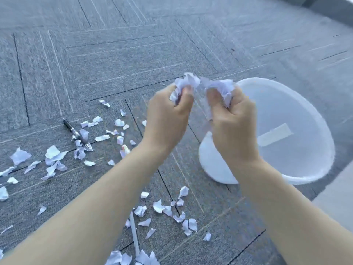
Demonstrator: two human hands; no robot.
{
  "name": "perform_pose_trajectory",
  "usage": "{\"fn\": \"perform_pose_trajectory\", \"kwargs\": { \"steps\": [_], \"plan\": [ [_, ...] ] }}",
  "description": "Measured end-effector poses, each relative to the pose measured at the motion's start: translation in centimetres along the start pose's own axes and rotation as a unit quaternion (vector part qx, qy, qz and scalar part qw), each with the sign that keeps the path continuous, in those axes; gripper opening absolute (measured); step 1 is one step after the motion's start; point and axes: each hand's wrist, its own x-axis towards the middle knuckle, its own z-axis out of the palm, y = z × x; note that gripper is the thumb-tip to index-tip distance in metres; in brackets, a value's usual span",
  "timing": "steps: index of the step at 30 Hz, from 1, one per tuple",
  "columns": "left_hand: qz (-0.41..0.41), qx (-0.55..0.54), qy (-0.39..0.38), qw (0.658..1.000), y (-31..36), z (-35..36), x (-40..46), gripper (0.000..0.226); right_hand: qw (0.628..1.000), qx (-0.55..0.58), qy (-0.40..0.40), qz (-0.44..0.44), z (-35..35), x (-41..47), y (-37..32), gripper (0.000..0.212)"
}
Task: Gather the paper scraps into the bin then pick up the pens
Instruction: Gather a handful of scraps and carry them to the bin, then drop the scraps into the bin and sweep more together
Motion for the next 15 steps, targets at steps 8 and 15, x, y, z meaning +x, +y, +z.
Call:
{"fn": "perform_pose_trajectory", "kwargs": {
  "steps": [8,15],
  "plan": [
    [0.030,0.168,-0.302,0.938,5.6,14.0,1.9,0.038,0.973,-0.137,0.129,0.137,-13.0,2.0,3.7,0.031],
    [0.017,0.392,-0.396,0.830,3.5,16.0,2.0,0.034,0.892,-0.319,-0.073,0.313,-15.4,2.8,6.7,0.039]
  ]
}}
